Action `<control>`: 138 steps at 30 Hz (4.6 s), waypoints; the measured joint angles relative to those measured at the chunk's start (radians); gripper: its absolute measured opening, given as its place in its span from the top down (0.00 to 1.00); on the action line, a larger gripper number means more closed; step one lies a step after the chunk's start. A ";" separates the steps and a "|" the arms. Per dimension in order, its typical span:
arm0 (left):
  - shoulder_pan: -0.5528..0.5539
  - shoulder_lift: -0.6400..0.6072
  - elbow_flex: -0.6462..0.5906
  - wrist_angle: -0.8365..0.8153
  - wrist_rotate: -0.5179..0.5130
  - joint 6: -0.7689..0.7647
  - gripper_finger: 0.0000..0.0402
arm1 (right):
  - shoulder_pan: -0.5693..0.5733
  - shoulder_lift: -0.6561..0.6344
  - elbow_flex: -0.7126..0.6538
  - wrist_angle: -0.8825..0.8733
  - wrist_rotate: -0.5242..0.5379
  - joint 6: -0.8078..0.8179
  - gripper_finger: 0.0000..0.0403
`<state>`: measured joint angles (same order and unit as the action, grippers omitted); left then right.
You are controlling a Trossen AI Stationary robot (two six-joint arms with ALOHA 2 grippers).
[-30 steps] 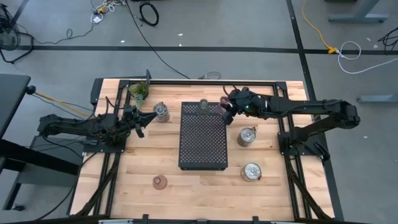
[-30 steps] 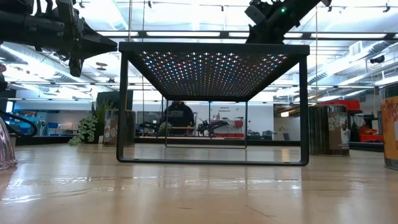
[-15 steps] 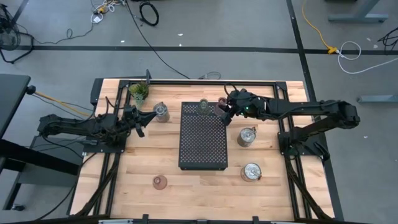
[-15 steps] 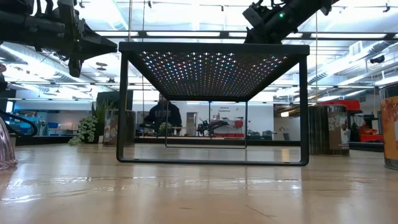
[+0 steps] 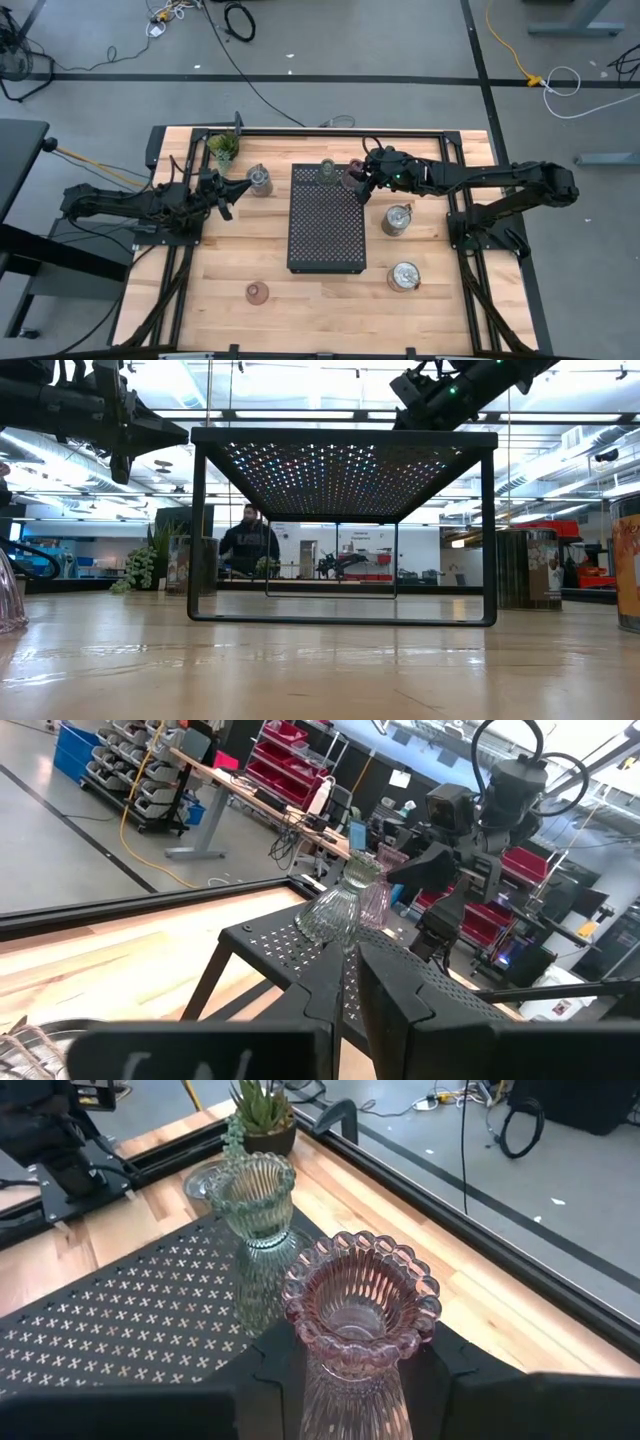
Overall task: Pick & Place candle stick holders
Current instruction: Put the right pink glass candle holder on the shelf, then put the pink glass candle holder on the shelf
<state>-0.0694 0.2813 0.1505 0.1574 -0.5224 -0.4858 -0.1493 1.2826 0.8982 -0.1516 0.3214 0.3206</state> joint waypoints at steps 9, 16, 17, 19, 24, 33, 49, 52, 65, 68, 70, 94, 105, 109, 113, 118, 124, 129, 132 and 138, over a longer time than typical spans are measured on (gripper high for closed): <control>0.000 0.000 0.000 0.000 0.000 0.000 0.91 | 0.000 0.008 0.000 0.007 0.001 0.000 0.72; 0.000 0.000 0.000 0.000 0.000 0.000 0.91 | 0.000 0.008 0.000 0.011 0.002 -0.007 0.72; 0.000 0.000 0.000 0.000 0.000 0.000 0.91 | 0.000 0.008 0.000 0.010 0.002 -0.008 0.72; 0.000 0.000 0.000 0.000 0.000 0.000 0.91 | -0.003 0.009 0.000 0.011 0.002 -0.008 0.72; 0.000 0.000 0.000 0.000 0.000 0.000 0.91 | -0.012 0.019 0.000 0.029 0.001 -0.008 0.72; 0.000 0.000 0.000 0.000 0.002 0.000 0.91 | -0.013 0.079 0.003 0.073 -0.013 -0.013 0.72; 0.000 0.000 0.000 0.000 0.003 0.000 0.91 | -0.015 0.080 0.003 0.069 -0.018 -0.042 0.72; 0.000 0.000 0.000 0.000 0.003 0.000 0.91 | -0.015 0.081 0.002 0.060 0.008 -0.042 0.62; 0.000 0.000 0.000 0.000 0.004 0.000 0.91 | -0.016 0.083 -0.001 0.056 -0.018 -0.015 0.40; 0.000 0.000 0.000 0.000 0.004 0.000 0.91 | -0.016 0.083 -0.001 0.058 -0.018 -0.015 0.41; 0.000 0.000 0.000 0.000 0.004 0.000 0.91 | -0.016 0.083 -0.001 0.059 -0.018 -0.015 0.42; 0.000 0.000 0.000 0.000 0.004 -0.001 0.91 | -0.008 -0.026 0.001 -0.042 -0.114 -0.056 0.44; 0.000 0.000 0.000 0.001 0.004 -0.001 0.91 | 0.002 -0.118 0.001 -0.184 -0.042 -0.051 0.44; 0.000 0.000 0.000 0.002 0.032 -0.059 0.91 | 0.003 -0.156 0.001 -0.255 -0.046 -0.012 0.44; 0.000 0.000 0.000 0.002 0.198 -0.160 0.91 | 0.021 -0.189 0.001 -0.367 -0.098 0.076 0.44; -0.016 0.017 0.000 0.003 0.597 -0.407 0.91 | 0.077 -0.212 0.001 -0.482 -0.157 0.166 0.44; -0.158 0.126 0.000 -0.003 0.809 -0.676 0.93 | 0.135 -0.217 0.001 -0.521 -0.134 0.221 0.44; -0.273 0.216 0.051 -0.014 0.809 -0.696 0.95 | 0.160 -0.217 0.001 -0.523 -0.111 0.248 0.44; -0.339 0.271 0.103 -0.142 0.840 -0.651 0.96 | 0.166 -0.217 0.001 -0.523 -0.111 0.263 0.44; -0.454 0.364 0.126 -0.237 0.881 -0.528 0.96 | 0.166 -0.217 0.001 -0.523 -0.112 0.270 0.44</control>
<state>-0.5236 0.6453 0.2765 -0.0800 0.3587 -1.0139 0.0170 1.0657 0.8993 -0.6746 0.2096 0.5907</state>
